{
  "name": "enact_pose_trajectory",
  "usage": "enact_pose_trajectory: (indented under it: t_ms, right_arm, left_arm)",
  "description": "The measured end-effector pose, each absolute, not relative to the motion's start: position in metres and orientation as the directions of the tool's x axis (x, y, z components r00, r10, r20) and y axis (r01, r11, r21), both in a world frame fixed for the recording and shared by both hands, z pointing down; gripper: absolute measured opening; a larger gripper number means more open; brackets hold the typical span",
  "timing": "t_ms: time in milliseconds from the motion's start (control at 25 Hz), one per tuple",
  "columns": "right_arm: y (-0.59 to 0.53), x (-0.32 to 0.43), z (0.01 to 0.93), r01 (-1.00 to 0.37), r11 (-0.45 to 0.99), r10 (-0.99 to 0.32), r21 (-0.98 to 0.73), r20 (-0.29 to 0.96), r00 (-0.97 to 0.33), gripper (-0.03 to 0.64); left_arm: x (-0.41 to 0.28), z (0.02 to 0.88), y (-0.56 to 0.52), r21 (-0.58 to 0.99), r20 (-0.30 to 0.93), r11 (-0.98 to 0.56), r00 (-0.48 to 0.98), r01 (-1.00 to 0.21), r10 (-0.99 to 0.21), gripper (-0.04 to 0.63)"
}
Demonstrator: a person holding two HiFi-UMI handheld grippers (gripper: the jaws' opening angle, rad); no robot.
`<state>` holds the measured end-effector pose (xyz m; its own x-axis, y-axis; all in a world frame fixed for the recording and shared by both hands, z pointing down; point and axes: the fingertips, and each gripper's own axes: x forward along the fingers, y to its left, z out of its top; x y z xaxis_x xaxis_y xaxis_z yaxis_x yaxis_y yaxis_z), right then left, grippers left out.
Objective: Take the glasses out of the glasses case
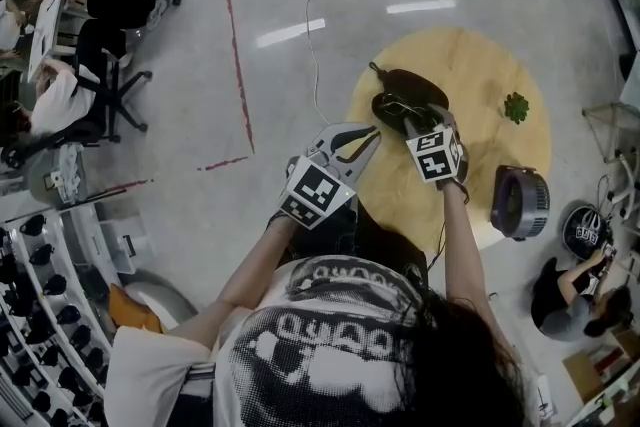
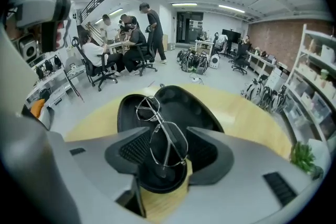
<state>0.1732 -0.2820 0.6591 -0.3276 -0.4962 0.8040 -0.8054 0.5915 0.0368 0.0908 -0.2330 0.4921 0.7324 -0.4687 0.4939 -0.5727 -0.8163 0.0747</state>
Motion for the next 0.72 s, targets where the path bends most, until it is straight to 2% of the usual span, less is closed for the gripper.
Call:
enact_pose_trajectory:
  t_ms: [320,360,720]
  right_arm:
    - [-0.285,0.164,0.633,-0.81,0.585,-0.554,0.037,0.748,-0.365,0.206]
    - [-0.285,0.164,0.63,-0.818,0.574,-0.565,0.033,0.739,-0.367,0.052]
    - [-0.273,0.156,0.626,-0.814,0.575,-0.54,-0.079,0.712,-0.45,0.015]
  left_arm:
    - [0.092,0.495,-0.235,0.076,0.499,-0.813,0.728,-0.577,-0.47,0.032]
    - [0.092,0.495,-0.235,0.075,0.501,-0.813,0.727,-0.577,-0.47,0.032]
    - [0.091,0.499,-0.235,0.063,0.507,-0.797,0.707,-0.601,-0.493,0.032]
